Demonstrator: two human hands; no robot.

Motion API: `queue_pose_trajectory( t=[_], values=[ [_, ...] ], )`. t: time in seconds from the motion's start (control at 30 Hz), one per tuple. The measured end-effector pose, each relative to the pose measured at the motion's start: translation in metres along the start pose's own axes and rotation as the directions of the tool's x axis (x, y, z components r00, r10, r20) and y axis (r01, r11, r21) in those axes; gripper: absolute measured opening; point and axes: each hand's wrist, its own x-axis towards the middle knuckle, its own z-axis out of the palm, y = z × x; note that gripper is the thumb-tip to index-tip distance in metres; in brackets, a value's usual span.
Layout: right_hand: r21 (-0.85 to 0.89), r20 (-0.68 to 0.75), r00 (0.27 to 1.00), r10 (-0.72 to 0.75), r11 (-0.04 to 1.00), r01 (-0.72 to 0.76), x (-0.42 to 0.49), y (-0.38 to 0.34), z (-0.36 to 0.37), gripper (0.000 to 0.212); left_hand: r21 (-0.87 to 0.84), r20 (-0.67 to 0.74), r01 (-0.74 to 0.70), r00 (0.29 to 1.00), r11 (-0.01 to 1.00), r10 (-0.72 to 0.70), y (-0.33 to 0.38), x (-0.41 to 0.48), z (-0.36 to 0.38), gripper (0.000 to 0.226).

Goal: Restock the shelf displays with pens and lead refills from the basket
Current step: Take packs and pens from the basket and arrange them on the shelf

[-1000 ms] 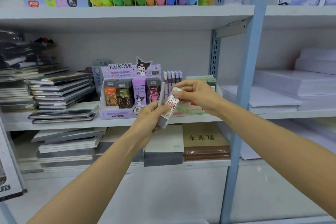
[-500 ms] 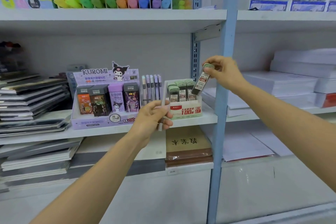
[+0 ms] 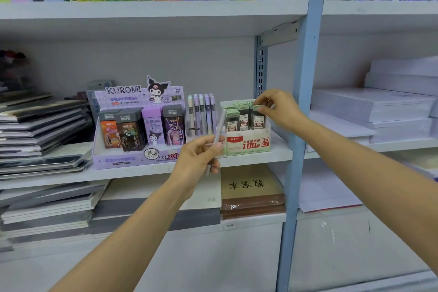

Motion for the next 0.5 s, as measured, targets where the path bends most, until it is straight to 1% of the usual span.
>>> queue_pose_trajectory(
  t=[0.1,0.13,0.17,0.2,0.23,0.27,0.3,0.33,0.37,0.4,0.43,0.5],
  values=[
    [-0.022,-0.077,0.996,0.04,0.999,-0.042,-0.002,-0.007,0.001,0.018,0.019,0.001,-0.008,1.0,1.0,0.008,0.0,-0.001,0.0,0.02],
    [0.0,-0.116,0.993,0.033,0.999,-0.033,-0.004,-0.012,0.001,0.02,0.026,0.002,-0.013,1.0,1.0,0.013,0.0,-0.002,-0.001,0.02],
    [0.068,-0.139,0.99,0.024,0.998,-0.015,-0.006,-0.02,0.001,0.022,0.03,0.003,-0.019,1.0,0.999,0.019,0.0,-0.002,-0.001,0.02],
    [0.195,-0.12,0.993,0.018,0.981,0.006,-0.009,-0.028,0.0,0.024,0.034,0.003,-0.024,1.0,0.999,0.024,0.0,-0.002,-0.002,0.02],
    [0.37,-0.04,0.999,0.01,0.929,0.006,-0.014,-0.037,-0.001,0.027,0.037,0.003,-0.029,1.0,0.999,0.029,0.001,-0.003,-0.002,0.02],
    [0.525,0.08,0.997,-0.018,0.851,-0.027,-0.019,-0.045,-0.001,0.029,0.039,0.001,-0.034,0.999,0.999,0.034,0.001,-0.003,-0.001,0.02],
    [0.613,0.197,0.978,-0.065,0.787,-0.071,-0.025,-0.051,0.0,0.03,0.044,-0.002,-0.038,0.999,0.998,0.038,0.002,-0.003,-0.001,0.02],
    [0.641,0.279,0.953,-0.121,0.762,-0.091,-0.03,-0.055,0.002,0.027,0.052,-0.005,-0.04,0.999,0.998,0.04,0.003,-0.004,-0.001,0.021],
    [0.654,0.312,0.936,-0.161,0.751,-0.089,-0.034,-0.057,0.004,0.022,0.06,-0.007,-0.04,0.999,0.997,0.041,0.004,-0.004,-0.001,0.022],
    [0.671,0.301,0.938,-0.171,0.737,-0.082,-0.036,-0.058,0.007,0.016,0.061,-0.01,-0.036,0.999,0.998,0.037,0.006,-0.005,-0.003,0.024],
    [0.703,0.267,0.952,-0.153,0.706,-0.084,-0.038,-0.058,0.009,0.013,0.045,-0.017,-0.026,0.999,0.999,0.027,0.008,-0.006,-0.006,0.028],
    [0.787,0.199,0.977,-0.075,0.607,-0.114,-0.04,-0.055,0.011,0.013,-0.045,-0.063,0.003,0.998,0.999,-0.006,0.014,-0.008,-0.013,0.034]
  ],
)
